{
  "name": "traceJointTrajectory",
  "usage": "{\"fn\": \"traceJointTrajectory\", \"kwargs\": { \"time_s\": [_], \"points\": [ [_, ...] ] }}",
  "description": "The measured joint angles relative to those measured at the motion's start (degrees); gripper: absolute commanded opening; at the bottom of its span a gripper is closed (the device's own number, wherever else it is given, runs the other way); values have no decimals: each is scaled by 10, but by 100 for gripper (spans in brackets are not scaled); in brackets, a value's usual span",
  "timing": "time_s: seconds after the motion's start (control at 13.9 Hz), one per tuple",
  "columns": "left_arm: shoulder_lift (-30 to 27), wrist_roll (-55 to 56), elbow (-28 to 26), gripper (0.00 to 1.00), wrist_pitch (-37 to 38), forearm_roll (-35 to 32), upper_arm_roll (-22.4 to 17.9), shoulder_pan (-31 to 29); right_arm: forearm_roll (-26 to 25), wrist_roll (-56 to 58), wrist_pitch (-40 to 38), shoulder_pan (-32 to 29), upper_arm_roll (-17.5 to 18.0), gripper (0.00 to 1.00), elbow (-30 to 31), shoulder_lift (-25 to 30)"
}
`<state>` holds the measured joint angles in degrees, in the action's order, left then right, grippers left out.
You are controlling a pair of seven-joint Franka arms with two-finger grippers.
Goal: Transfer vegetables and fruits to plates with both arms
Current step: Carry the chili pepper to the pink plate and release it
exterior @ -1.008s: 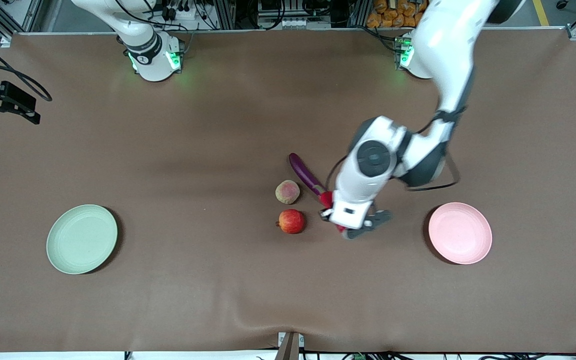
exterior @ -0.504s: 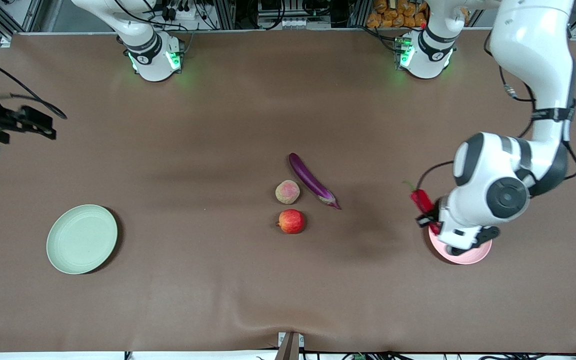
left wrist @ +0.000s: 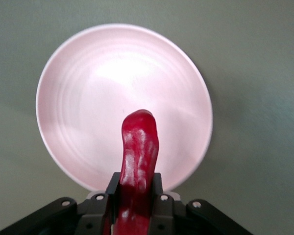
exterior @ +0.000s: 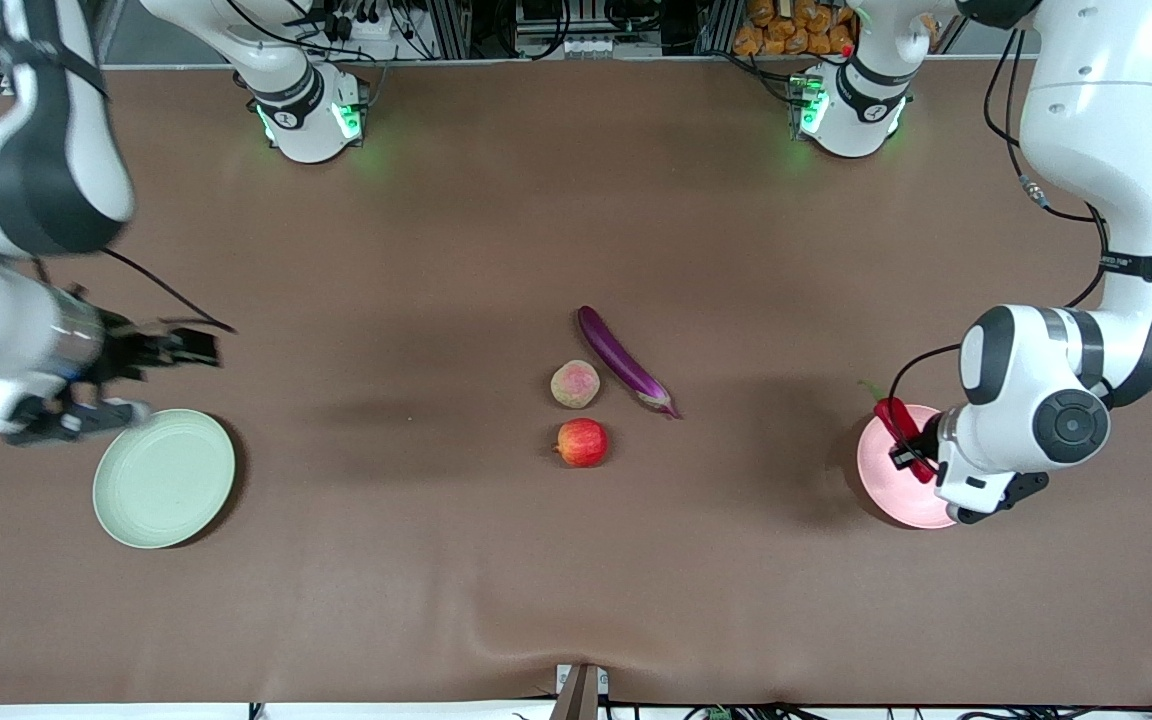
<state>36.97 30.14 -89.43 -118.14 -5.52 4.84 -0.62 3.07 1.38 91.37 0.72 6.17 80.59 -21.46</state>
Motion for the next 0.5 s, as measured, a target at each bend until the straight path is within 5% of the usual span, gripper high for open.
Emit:
{"fn": "traceJointTrajectory", "kwargs": {
  "time_s": [0.36,0.5],
  "points": [
    [26,-92,0,0,-47,0,1,-45,93,-195,52,31,1,100,1,-63],
    [26,-119,0,37,-48,0,1,-51,105,-284,77,54,1,100,1,-89]
  ]
}}
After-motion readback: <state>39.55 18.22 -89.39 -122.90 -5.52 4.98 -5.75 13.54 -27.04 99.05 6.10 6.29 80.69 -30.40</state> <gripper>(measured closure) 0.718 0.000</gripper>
